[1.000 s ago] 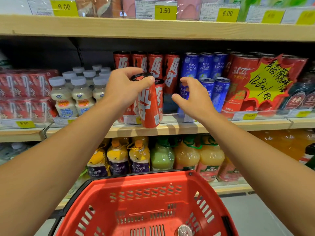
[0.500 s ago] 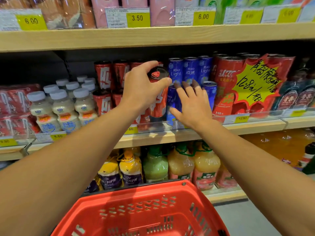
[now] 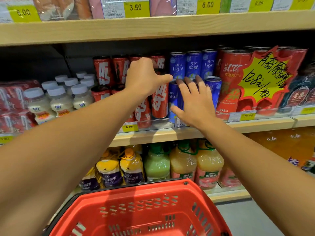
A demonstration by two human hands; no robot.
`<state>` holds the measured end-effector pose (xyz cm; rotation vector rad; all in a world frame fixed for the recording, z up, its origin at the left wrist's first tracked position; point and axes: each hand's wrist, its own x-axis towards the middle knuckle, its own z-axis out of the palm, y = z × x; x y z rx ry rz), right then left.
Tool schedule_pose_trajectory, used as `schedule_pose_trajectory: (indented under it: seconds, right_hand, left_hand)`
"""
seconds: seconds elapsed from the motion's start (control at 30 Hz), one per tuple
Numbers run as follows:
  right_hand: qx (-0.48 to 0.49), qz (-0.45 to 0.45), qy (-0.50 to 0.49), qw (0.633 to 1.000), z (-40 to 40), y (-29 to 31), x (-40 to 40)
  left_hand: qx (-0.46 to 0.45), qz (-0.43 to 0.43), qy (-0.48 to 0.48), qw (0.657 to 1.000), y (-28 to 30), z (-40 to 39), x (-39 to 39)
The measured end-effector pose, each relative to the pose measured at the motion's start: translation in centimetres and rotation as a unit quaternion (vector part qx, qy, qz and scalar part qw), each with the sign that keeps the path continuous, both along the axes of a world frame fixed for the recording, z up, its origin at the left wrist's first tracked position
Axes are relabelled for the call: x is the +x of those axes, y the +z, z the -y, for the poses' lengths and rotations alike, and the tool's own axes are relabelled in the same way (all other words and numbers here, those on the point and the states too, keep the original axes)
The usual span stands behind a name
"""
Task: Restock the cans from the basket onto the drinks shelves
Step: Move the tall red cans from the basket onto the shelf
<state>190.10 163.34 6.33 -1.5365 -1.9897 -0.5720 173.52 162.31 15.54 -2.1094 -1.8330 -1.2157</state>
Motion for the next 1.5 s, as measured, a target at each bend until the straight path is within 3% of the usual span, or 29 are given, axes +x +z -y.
schedule_pose_trajectory:
  seconds: [0.43,0.73,1.33,1.5]
  right_hand:
    - [0.001,-0.014,0.008,1.0,0.1,0.1,0.0]
    - [0.008,-0.015,0.011,1.0,0.1,0.1,-0.1]
    - [-0.028,-0.005,0.003,1.0,0.5,0.9,-0.1]
    - [-0.026,-0.009,0.008,1.0,1.7,1.4,-0.4]
  left_hand:
    - [-0.058,-0.144,0.085,0.984,-1.4,-1.1,0.6]
    - [-0.155,-0.174,-0.058,0.971,-0.2,-2.1,-1.4]
    - [-0.14,-0.183,-0.051,0.972,-1.1,-1.3,-1.5]
    - [-0.053,-0.153,-0.057,0.985,-1.4,2.3,-2.2]
